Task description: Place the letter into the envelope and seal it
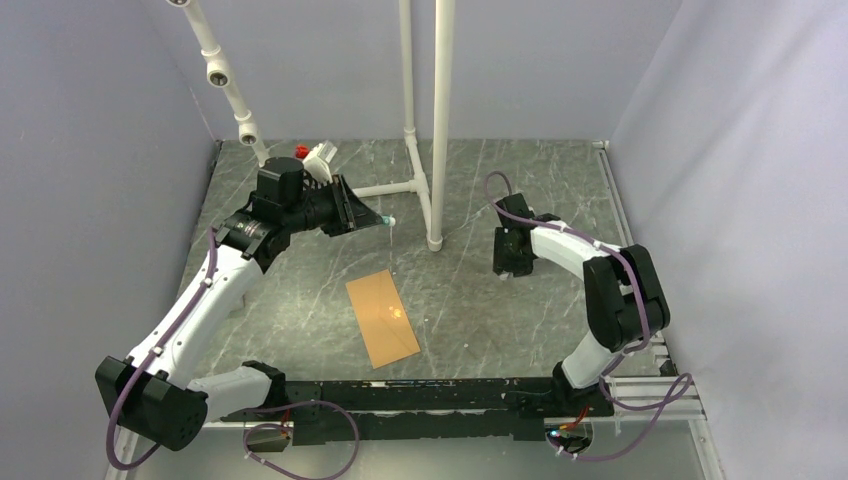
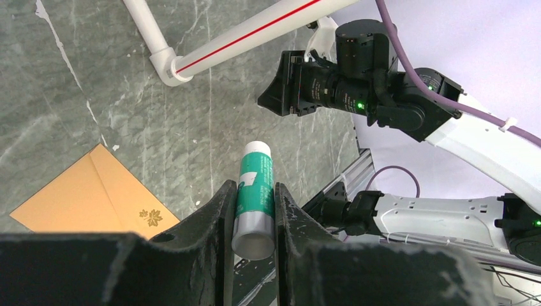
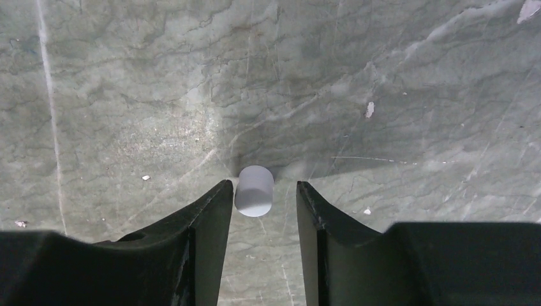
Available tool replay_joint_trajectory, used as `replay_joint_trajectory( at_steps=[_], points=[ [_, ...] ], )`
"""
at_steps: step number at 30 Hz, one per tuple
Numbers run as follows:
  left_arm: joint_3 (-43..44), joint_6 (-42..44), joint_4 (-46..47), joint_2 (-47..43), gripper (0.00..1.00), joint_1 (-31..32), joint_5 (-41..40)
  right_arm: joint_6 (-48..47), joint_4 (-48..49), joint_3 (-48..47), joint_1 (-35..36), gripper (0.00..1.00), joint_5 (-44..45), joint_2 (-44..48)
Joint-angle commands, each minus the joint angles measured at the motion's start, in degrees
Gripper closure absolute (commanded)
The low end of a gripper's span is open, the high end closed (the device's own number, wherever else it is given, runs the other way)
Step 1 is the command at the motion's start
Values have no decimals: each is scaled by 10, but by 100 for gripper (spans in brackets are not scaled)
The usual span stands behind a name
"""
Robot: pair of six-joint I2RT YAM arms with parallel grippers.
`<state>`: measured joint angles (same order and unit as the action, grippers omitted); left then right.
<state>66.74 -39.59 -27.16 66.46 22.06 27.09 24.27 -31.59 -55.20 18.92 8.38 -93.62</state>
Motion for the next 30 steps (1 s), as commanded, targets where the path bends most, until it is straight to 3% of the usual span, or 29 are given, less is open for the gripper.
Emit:
replay_joint_trajectory(
  at_steps=[1, 4, 10, 16, 22, 27, 30],
  points=[
    [-4, 10, 10, -18, 98, -3, -7, 1, 36, -1, -5, 58, -12, -4],
    [-6, 9, 11, -17, 97, -3, -7, -7, 33, -7, -7, 68, -19, -13],
    [-3, 11, 10, -19, 98, -4, -9, -10, 14, -21, -9, 98, -31, -16],
    [-3, 4, 42, -14, 98, -4, 24, -28, -4, -51, -10, 100, -63, 74],
    [-13, -12, 131, -3, 98, -4, 111, -53, 73, -48, -10, 100, -283, 221],
    [-22, -34, 212, 5, 98, -4, 193, 23, 235, -4, -8, 100, -513, 311],
    [-19, -51, 261, 17, 98, -4, 253, 97, 341, 3, -4, 100, -590, 333]
  ],
)
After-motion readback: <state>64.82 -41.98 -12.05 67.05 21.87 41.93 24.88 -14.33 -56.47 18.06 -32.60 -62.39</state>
